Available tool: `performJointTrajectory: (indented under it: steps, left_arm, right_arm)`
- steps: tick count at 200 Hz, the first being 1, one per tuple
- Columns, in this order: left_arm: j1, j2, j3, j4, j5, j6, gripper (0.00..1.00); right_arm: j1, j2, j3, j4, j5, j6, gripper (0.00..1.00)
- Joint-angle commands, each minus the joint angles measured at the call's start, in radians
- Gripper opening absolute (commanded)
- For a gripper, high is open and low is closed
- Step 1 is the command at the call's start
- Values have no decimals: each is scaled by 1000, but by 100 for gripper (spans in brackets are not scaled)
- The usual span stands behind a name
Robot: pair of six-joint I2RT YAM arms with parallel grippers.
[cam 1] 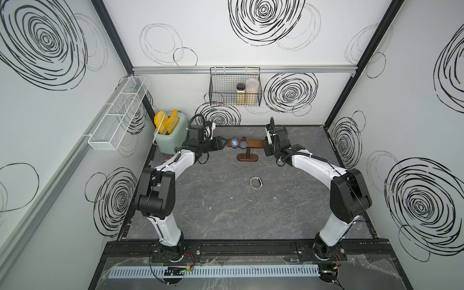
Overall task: Place watch on stand
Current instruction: Place the watch on the stand.
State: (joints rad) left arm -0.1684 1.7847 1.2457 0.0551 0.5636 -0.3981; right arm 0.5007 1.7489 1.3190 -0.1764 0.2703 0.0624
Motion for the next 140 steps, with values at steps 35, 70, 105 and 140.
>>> performJointTrajectory:
  steps: [35,70,105,140]
  left_arm:
    - [-6,15,36,13,7,19,54]
    - [-5,18,40,11,8,18,54]
    - [-5,18,41,10,9,16,54]
    - [-6,19,41,6,9,16,54]
  right_arm:
    - [37,41,64,-32,10,-3,31]
    - [56,59,86,-39,14,-3,31]
    - [74,76,111,-49,21,-10,31]
    - [94,93,136,-56,27,-15,31]
